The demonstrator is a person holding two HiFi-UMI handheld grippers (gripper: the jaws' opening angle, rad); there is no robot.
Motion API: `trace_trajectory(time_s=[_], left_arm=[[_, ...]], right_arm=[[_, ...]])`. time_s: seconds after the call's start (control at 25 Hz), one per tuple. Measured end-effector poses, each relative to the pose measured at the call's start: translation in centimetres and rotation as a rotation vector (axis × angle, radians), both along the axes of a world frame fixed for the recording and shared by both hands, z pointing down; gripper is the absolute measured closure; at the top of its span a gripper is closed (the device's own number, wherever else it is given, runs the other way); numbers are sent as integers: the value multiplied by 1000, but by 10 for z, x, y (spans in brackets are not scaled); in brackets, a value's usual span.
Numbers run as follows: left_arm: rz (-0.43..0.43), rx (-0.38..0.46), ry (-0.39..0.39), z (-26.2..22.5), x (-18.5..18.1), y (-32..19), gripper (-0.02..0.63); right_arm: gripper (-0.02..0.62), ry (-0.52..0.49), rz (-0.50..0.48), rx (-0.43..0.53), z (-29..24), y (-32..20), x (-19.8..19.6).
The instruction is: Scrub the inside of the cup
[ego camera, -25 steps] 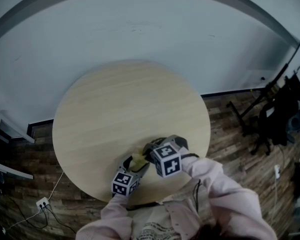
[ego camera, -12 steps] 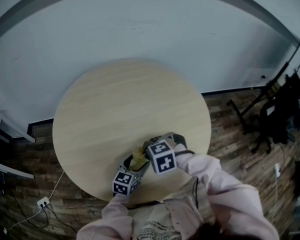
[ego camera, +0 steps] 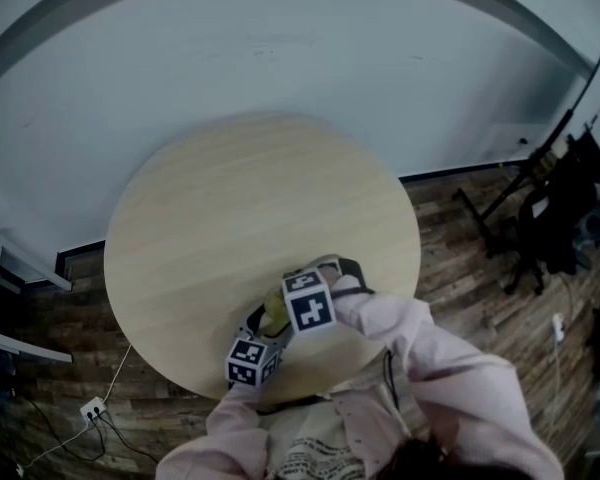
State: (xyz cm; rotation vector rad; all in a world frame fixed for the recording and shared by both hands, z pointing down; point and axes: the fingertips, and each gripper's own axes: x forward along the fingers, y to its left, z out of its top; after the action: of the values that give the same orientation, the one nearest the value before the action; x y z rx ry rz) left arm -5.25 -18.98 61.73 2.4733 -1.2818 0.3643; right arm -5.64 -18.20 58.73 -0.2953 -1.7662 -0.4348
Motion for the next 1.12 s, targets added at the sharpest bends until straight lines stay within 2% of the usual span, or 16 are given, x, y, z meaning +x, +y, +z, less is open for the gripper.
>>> trace_trajectory(time_s=[0.44, 0.84, 0.96, 1.12], left_arm=[[5, 0, 1, -1, -1, -3, 262], [8, 1, -3, -2, 0, -4, 262], [10, 3, -6, -1, 1, -5, 264], [7, 1, -3, -1, -1, -4, 264]], right_arm=[[577, 21, 109, -101, 1, 1, -2], [577, -47, 199, -221, 1, 8, -16], [577, -63, 236, -226, 0, 4, -18], [578, 3, 320, -204, 8, -8, -5]])
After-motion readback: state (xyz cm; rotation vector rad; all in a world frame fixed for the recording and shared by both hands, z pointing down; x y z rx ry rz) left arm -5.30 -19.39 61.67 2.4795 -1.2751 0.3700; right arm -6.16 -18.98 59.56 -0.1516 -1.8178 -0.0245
